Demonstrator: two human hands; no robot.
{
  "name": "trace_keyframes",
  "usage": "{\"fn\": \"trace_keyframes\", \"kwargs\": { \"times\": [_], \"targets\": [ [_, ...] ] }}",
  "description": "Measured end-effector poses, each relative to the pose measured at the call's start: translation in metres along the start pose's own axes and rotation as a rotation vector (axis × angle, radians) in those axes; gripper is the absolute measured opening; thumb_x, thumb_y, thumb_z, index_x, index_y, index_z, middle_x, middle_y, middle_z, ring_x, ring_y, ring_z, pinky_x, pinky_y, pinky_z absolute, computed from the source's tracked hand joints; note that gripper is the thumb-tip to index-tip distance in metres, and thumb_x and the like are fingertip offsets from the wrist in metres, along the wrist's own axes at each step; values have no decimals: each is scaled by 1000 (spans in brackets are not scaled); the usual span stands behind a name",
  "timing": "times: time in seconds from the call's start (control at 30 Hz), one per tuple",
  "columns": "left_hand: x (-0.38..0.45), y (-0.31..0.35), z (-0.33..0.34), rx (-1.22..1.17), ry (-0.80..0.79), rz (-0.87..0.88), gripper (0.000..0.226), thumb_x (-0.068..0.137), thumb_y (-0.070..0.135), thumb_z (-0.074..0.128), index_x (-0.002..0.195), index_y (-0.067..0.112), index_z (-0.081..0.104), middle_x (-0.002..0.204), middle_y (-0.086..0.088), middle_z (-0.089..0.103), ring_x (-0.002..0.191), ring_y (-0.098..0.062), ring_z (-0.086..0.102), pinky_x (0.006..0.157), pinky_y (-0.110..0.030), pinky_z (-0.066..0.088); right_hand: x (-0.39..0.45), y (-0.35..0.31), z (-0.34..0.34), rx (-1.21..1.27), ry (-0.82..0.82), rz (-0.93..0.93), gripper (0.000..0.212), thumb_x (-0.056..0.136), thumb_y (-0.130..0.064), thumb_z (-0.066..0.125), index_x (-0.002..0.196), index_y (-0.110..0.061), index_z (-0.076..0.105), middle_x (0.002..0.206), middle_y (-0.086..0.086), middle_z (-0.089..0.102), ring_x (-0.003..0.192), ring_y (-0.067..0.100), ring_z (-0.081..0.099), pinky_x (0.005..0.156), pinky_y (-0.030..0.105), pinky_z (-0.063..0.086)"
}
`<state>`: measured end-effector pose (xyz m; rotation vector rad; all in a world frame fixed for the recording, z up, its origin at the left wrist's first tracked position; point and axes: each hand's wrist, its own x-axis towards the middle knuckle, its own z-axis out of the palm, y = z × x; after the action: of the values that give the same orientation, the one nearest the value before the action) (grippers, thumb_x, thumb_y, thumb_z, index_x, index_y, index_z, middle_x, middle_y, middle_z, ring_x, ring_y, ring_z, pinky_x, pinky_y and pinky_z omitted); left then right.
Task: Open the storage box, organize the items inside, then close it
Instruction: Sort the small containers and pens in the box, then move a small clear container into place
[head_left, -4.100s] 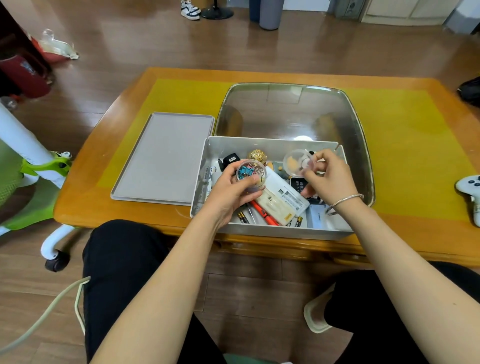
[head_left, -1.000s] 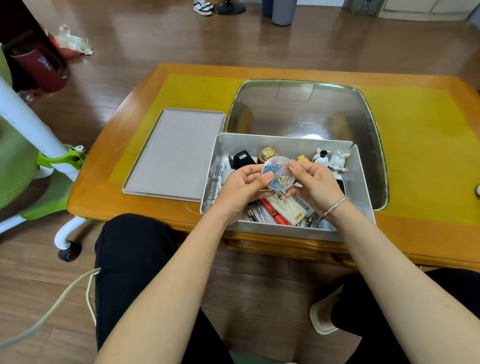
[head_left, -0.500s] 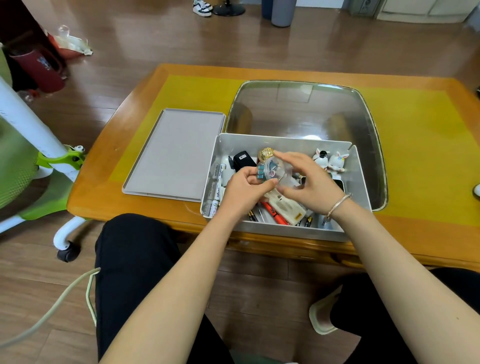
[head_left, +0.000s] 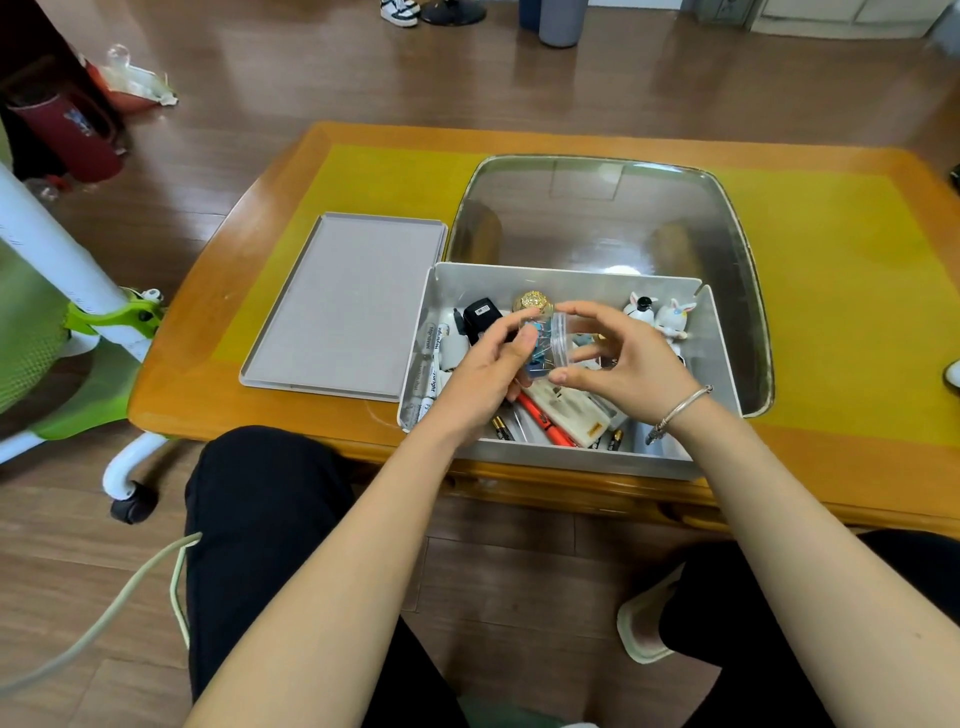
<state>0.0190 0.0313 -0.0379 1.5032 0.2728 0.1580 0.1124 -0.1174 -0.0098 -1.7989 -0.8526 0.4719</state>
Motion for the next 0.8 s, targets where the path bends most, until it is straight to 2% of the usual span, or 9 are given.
{"fn": "trace_keyframes", "kwargs": {
  "times": [0.07,0.13,0.23,0.3,0.37,0.5,0.63,0.73,0.8],
  "targets": [
    [-1,0,-1,-35,-12,42,35,98,30,47,132,22,47,91,7,69,70,-4,57,57,-16,44,1,-1,-1,-11,1,0,66,60,-34,78,121,-31,53,109,-6,61,80,0,68,75,18,55],
    [-3,-1,-2,-60,-22,77,32,99,19,48,131,19,45,91,11,70,71,3,62,59,-11,46,2,-1,-2,-3,-14,2,64,60,-39,75,120,-30,53,104,-5,64,79,3,68,77,21,56],
    [-6,2,0,-36,-34,109,33,98,14,50,129,21,44,100,14,70,89,0,66,69,-13,50,3,2,-6,14,-30,24,59,62,-39,74,117,-30,55,102,-1,66,81,11,69,80,27,56],
    [-8,4,2,12,-36,132,34,97,15,51,129,24,44,104,21,67,101,-2,64,76,-17,51,1,4,-5,81,-19,37,50,63,-36,74,110,-34,56,96,-5,66,75,9,67,79,27,57],
    [-9,5,3,54,-26,149,34,96,16,52,129,24,45,108,19,64,104,-2,63,79,-18,51,-1,5,-2,143,-14,41,45,66,-30,74,108,-33,57,92,-7,66,70,8,66,76,26,58],
    [-10,5,5,160,-42,180,39,96,15,54,132,28,41,107,19,59,93,4,61,78,-15,49,-2,6,-4,219,-11,100,40,70,-30,69,109,-23,60,92,2,71,77,18,70,67,29,59],
    [-13,2,9,264,-87,201,46,94,19,58,131,39,39,104,26,56,87,-15,57,80,-31,51,-3,6,-8,242,-17,135,35,77,-26,65,109,-14,64,85,-3,72,77,13,70,60,27,58],
    [-13,0,10,274,-51,228,49,93,19,60,131,41,38,105,27,54,77,5,51,71,-18,49,0,5,-8,234,-30,133,34,81,-23,63,113,-12,61,89,-3,72,79,13,70,61,28,59],
    [-11,-1,10,311,-50,246,51,92,19,61,131,43,37,110,21,52,81,7,52,74,-14,46,2,4,-6,228,-33,135,29,84,-26,62,110,-16,63,93,9,68,80,16,68,62,31,60]
  ]
}}
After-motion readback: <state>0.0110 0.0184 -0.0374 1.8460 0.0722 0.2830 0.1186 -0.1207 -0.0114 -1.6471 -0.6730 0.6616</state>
